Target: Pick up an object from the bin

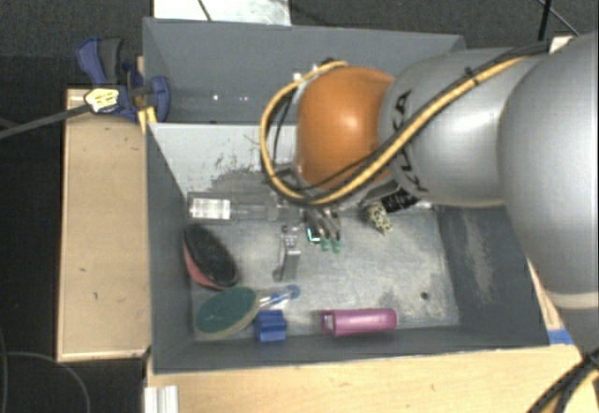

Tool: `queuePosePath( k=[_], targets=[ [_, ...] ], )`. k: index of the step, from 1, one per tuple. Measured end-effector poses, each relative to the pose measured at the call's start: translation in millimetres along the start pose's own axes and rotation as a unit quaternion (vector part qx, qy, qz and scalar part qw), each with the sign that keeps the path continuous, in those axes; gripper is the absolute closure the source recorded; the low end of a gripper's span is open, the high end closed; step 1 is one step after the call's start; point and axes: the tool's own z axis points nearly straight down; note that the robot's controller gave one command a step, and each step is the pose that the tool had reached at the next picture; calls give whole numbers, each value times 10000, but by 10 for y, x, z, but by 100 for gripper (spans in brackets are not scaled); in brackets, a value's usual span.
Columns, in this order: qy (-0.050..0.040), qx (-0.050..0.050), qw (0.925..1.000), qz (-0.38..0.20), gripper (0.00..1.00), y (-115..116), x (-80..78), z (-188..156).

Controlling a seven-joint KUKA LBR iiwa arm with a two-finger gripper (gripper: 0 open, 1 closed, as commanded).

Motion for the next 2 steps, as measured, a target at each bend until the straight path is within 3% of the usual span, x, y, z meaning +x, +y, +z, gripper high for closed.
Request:
queuePosePath(
  k=[1,2],
  targets=[
    [-96,47,9685,-2488,0,586,576,668],
    [-45,22,9020,-4317,0,644,735,409]
  ],
)
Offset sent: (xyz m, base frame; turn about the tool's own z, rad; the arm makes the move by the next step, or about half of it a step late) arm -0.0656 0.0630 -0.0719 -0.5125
